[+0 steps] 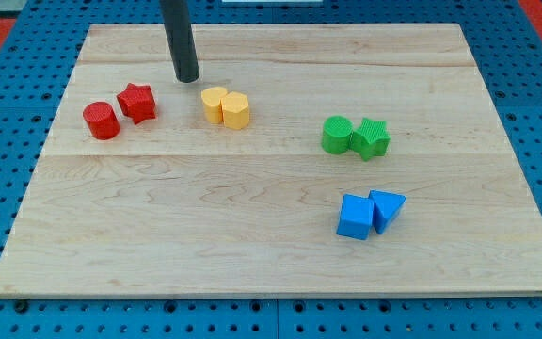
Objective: Move the yellow blocks diagonally top left to the green blocks
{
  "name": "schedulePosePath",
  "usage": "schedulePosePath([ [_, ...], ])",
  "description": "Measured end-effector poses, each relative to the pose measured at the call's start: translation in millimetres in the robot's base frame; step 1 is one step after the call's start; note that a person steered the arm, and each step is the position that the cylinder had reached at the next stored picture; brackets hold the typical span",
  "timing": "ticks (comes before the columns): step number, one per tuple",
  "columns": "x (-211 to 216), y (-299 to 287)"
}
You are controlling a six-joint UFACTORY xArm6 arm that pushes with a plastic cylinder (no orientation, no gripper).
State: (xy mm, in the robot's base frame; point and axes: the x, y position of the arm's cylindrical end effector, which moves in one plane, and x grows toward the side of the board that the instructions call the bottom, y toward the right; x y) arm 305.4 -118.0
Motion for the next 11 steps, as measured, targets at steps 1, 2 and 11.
schedulePosePath([
  [1, 0, 0],
  [2, 1, 0],
  [11, 43, 114],
])
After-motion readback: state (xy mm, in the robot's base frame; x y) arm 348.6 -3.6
